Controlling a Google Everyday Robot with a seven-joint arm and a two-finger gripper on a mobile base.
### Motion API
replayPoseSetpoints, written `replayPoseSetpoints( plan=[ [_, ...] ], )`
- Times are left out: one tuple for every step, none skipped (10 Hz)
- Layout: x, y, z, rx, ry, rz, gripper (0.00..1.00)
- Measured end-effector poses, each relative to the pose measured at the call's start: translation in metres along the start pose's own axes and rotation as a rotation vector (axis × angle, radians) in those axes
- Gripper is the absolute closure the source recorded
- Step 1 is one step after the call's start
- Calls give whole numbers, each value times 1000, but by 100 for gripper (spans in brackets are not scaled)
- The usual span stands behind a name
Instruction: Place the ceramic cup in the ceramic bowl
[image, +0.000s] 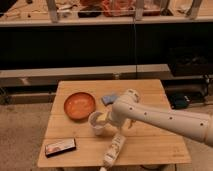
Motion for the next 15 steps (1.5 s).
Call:
replayPoseSetpoints(
  plan=[
    [0,0,1,5,1,2,33],
    [-2,4,2,-6,-5,4,40],
    [-2,4,2,-5,-6,6,52],
    [-2,4,3,-4,-6,6,56],
    [-2,4,3,-2,-7,8,62],
    [-2,5,3,-1,-9,10,71],
    [-4,6,2,-1,-10,9,83],
    [-5,5,0,-2,-10,6,93],
    [-5,5,-1,-3,-10,6,98],
    [-3,2,-8,0,-10,13,100],
    [3,4,-16,-8,-7,17,100],
    [6,3,-21,-4,-6,23,100],
    [7,3,-23,2,-5,27,100],
    [8,4,-23,5,-4,30,100],
    [9,3,-25,6,-3,34,100]
  ],
)
